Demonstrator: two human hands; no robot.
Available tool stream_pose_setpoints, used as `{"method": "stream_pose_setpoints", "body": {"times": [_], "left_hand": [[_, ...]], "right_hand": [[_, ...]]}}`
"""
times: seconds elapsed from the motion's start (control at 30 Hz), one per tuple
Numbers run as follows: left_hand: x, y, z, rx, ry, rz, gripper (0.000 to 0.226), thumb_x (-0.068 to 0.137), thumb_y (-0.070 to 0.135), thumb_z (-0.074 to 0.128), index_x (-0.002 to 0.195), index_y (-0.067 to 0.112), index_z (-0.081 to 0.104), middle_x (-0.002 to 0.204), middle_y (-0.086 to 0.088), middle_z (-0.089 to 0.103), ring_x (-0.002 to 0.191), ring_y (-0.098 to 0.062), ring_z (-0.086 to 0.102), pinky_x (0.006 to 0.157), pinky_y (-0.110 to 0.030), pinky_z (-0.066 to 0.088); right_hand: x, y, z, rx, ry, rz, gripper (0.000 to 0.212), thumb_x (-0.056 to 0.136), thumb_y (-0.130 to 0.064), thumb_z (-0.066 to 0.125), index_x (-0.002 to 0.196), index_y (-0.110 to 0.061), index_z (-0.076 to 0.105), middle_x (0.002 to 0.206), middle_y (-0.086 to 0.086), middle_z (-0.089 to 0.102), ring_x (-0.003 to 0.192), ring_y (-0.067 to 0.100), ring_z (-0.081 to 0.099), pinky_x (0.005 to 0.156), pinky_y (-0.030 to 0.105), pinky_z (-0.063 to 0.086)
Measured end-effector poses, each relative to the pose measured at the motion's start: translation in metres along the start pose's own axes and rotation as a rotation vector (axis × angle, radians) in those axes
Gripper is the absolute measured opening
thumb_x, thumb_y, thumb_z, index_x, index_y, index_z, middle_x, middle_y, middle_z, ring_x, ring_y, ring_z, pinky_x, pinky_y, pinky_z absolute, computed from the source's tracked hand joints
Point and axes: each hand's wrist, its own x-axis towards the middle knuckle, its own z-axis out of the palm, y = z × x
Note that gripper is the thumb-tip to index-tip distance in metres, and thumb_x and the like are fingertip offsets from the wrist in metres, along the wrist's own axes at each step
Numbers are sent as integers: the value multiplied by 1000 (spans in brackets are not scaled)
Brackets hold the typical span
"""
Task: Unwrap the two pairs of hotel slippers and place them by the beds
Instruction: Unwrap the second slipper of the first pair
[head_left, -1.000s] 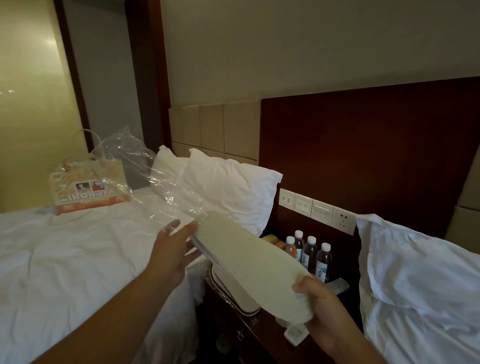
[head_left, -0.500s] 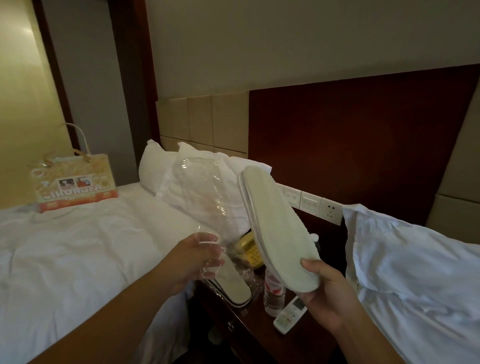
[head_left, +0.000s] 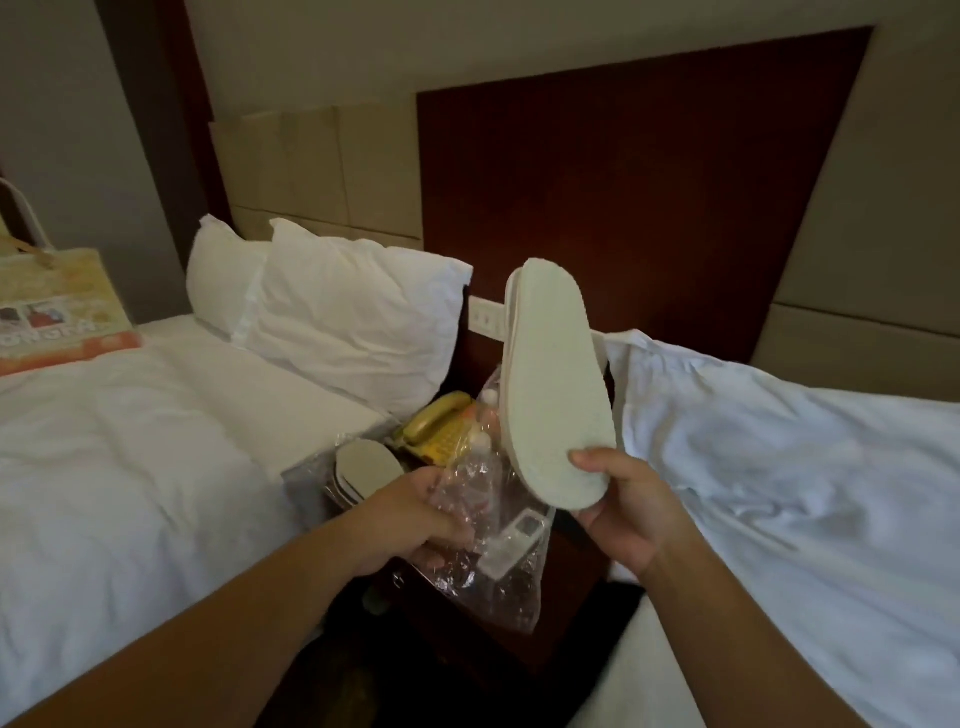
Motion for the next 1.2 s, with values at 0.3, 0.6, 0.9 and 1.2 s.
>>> {"method": "stream_pose_setpoints", "body": {"times": [0.3, 0.6, 0.9, 1.2], "left_hand": [[52, -39, 59, -31, 18, -174, 53, 73, 9, 81, 115, 25, 52, 89, -7, 77, 74, -23, 74, 53, -30, 56], [91, -93, 103, 22, 76, -341, 44, 78, -1, 71, 111, 19, 52, 78, -10, 72, 58, -17, 70, 48, -28, 55], [113, -135, 115, 545, 330, -294, 67, 65, 35, 83, 120, 16, 51, 114, -8, 58, 104, -28, 60, 84, -38, 55], [125, -133, 102, 658, 183, -174, 106, 54, 64, 79, 144, 27, 36, 134, -5, 51, 121, -27, 50, 98, -44, 46]], "right_hand": [[-15, -15, -50, -55, 75, -15, 48, 68, -3, 70, 115, -13, 70, 124, 11, 68, 114, 30, 64, 91, 43, 56], [-15, 2, -83, -111, 123, 79, 57, 67, 1, 72, 123, -7, 63, 125, 16, 66, 112, 33, 65, 76, 38, 58], [6, 27, -102, -87, 169, 138, 55, 70, 3, 69, 124, -8, 62, 125, 14, 67, 114, 32, 64, 92, 43, 55], [14, 40, -105, -110, 215, 169, 54, 69, 2, 70, 122, -6, 63, 122, 15, 68, 112, 33, 65, 93, 45, 53]]}}
